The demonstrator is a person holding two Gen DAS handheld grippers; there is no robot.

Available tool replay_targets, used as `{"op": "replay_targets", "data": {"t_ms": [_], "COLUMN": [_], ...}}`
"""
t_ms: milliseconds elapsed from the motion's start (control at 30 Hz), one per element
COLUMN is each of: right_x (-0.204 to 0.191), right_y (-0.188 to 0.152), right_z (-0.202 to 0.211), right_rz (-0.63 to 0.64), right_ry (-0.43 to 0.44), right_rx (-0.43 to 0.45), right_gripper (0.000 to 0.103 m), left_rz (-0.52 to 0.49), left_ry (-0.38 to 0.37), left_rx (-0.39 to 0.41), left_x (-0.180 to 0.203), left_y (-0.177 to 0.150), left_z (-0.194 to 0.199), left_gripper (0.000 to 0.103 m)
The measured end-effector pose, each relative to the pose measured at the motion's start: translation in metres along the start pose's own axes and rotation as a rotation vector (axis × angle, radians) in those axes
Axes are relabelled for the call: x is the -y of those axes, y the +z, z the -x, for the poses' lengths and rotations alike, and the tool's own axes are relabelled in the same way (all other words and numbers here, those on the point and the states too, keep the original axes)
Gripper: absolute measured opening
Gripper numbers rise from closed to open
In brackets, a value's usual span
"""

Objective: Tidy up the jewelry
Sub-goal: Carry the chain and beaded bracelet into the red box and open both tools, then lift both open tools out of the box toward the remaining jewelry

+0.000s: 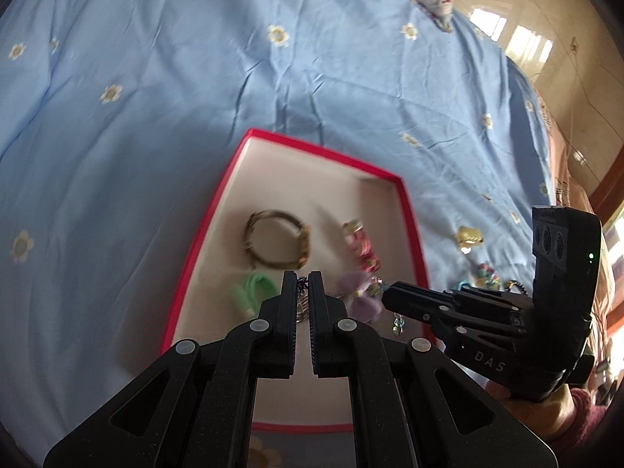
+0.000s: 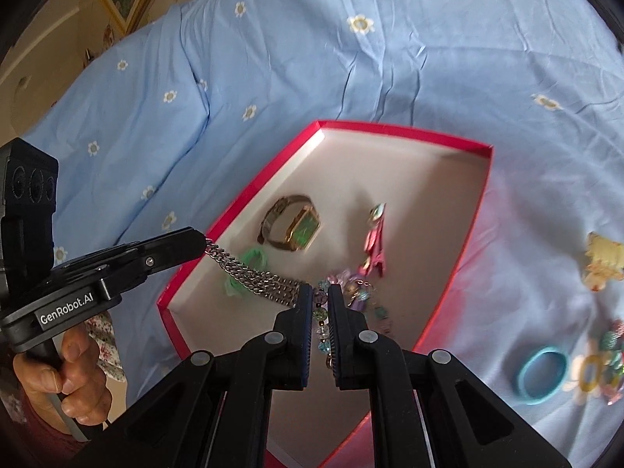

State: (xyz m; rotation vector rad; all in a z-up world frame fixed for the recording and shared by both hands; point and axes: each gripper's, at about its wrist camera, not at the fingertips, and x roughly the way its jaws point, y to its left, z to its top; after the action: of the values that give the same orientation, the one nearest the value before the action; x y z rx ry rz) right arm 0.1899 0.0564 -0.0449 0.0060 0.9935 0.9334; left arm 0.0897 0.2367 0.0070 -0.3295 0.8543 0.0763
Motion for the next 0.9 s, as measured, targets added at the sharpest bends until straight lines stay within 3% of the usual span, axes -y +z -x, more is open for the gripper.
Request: {"op": "replay_targets", "data": {"t_ms": [267,667,900], "right_x": [-0.003,0.002,0.005], "right_y": [-0.01,-0.009,-0.009], "right_z": [-0.02,-0.021,-0.014], "right_rz": [0.004,-0.023,-0.045], "right_ry": [0.005,0.022,0.027], "right_rx": [-0.054,-0.06,-0.049], "right_gripper": [0.008,0.013,0.028], "left_rz": [0.024,0.016,0.029], "left_ry": [0.071,0.107,0.125], "left_rx": [-0.04,-0.071,-0.065], "left_x": [-0.017,-0.016,-0.015], "left_y": [-0.014,-0.019,-0.018], "left_z": [-0.016,-0.032,-0.026], "left_gripper": [0.005,0.006,0.03]}}
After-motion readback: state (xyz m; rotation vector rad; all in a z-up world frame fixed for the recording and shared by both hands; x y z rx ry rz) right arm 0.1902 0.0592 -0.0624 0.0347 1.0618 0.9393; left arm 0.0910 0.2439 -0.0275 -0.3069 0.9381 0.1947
